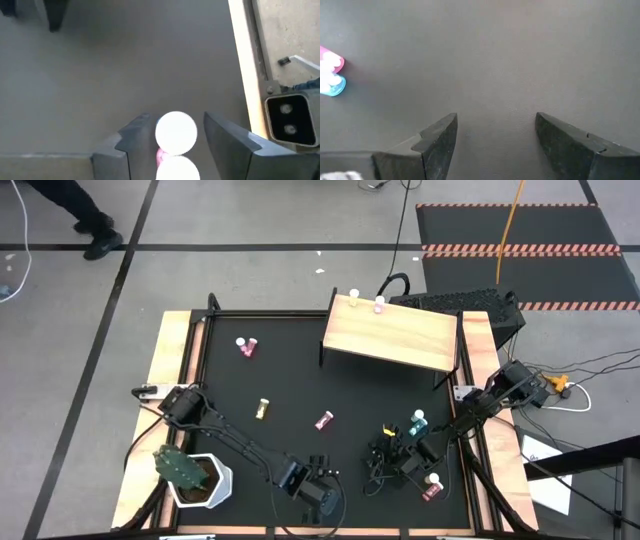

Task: Pick and place medicine bottles onto shelf by color
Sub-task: Put the left blue pill bottle on the shelf

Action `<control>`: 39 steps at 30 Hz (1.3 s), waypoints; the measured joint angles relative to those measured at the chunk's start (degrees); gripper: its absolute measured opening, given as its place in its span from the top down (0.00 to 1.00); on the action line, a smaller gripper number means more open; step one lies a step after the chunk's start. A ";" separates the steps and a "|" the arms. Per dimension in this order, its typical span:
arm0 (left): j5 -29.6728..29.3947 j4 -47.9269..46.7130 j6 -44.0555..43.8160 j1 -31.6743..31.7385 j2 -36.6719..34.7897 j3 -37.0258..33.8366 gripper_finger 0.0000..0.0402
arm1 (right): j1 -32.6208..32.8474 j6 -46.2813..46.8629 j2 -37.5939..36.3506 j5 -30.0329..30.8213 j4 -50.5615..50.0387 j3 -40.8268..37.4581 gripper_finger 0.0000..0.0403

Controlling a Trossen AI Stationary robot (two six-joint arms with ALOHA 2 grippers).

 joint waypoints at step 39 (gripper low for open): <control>6.83 -19.81 15.30 14.06 -0.59 22.18 0.68 | -1.85 -18.62 -29.41 1.84 -0.50 0.00 0.35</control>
